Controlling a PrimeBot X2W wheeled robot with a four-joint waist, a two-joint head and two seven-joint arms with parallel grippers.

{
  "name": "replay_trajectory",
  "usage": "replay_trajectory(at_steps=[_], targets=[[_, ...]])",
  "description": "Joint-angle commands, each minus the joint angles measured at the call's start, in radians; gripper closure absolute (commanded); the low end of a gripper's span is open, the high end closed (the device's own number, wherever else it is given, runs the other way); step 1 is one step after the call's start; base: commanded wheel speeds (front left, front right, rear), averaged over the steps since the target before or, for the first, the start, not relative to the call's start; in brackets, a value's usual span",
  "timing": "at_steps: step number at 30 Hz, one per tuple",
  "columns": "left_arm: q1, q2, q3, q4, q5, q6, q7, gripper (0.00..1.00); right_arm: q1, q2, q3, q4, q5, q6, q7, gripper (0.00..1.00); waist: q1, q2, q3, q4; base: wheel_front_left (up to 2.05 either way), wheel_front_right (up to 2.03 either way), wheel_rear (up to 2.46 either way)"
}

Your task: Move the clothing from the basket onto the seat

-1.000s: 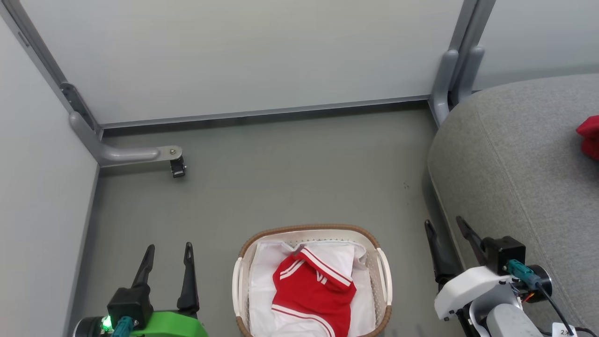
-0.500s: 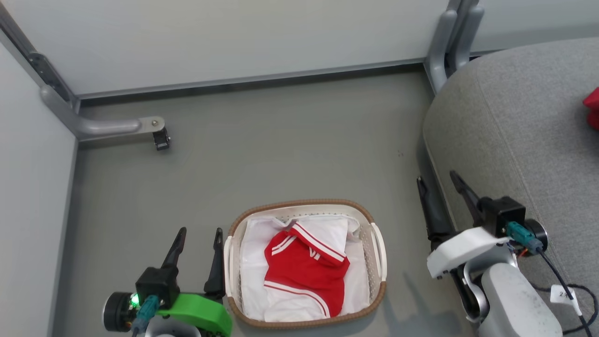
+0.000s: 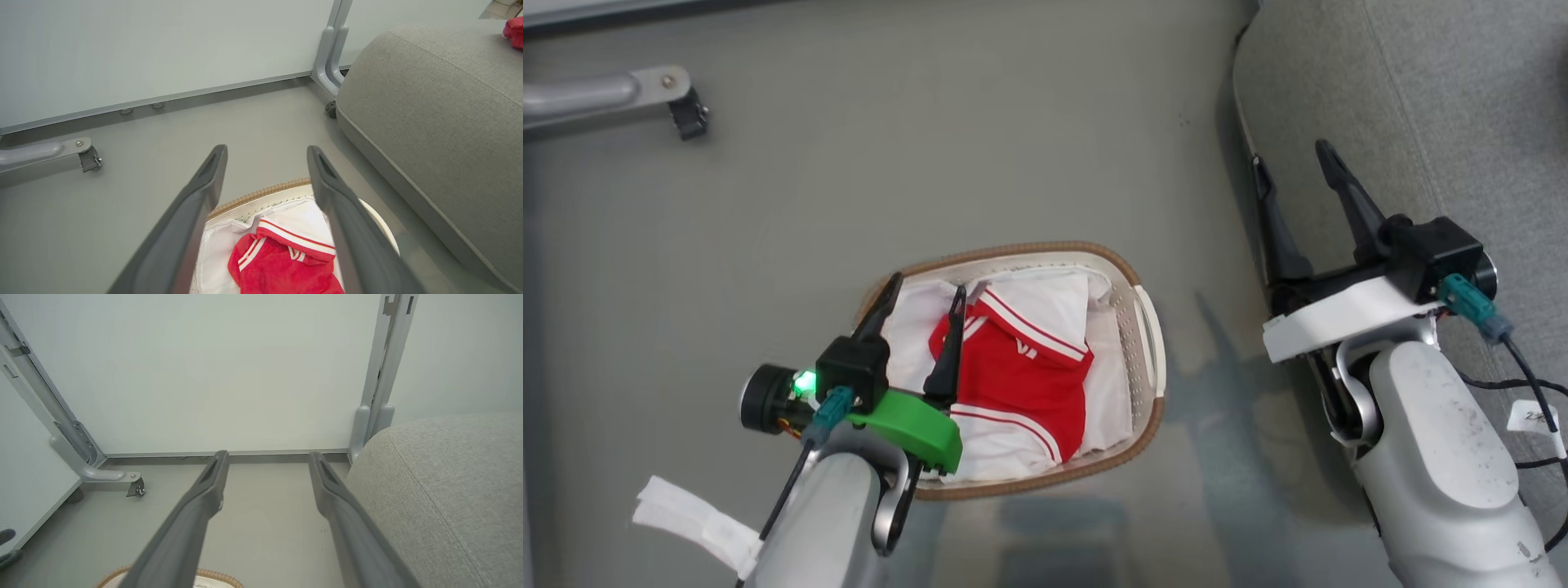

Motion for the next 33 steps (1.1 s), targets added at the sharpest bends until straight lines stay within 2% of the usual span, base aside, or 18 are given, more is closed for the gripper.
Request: replay_trajectory(at_steps=[1, 15, 23, 33], targets=[[-0.043, 0.007, -0.002, 0.014, 0.013, -0.008, 0.0, 0.0, -0.019, 0.003, -0.008, -0.012, 0.013, -0.001, -0.002, 0.0, 0.0, 0.0, 0.15, -0.084, 0.0, 0.0, 0.0], [-0.244, 0.028, -0.049, 0.237, 0.106, -0.04, 0.0, 0.0, -0.09, 0.023, -0.002, -0.112, 0.037, -0.001, -0.002, 0.0, 0.0, 0.0, 0.326, -0.15, 0.0, 0.0, 0.0], [-0.376, 0.038, -0.065, 0.459, 0.109, -0.042, 0.0, 0.0, -0.125, 0.023, 0.028, -0.19, 0.08, -0.001, -0.002, 0.0, 0.0, 0.0, 0.397, -0.189, 0.0, 0.0, 0.0], [-0.52, 0.059, -0.106, 0.638, 0.144, -0.035, 0.0, 0.0, -0.126, 0.023, 0.042, -0.212, 0.1, -0.001, -0.002, 0.0, 0.0, 0.0, 0.458, -0.211, 0.0, 0.0, 0.0]])
